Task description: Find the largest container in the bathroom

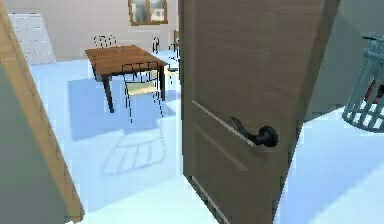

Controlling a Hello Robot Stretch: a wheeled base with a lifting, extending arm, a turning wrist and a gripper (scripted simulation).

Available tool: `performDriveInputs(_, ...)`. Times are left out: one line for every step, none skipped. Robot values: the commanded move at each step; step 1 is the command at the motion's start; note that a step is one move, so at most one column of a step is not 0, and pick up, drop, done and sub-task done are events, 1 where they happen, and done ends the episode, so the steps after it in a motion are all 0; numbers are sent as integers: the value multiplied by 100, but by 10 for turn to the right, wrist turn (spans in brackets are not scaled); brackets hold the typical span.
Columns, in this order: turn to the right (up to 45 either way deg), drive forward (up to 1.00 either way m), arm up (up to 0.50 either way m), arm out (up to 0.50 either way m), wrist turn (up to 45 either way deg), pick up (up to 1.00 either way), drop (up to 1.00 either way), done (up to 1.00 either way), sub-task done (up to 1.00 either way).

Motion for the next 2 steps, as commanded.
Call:
performDriveInputs(-450,0,0,0,0,0,0,0,0)
performDriveInputs(-450,0,0,0,0,0,0,0,0)
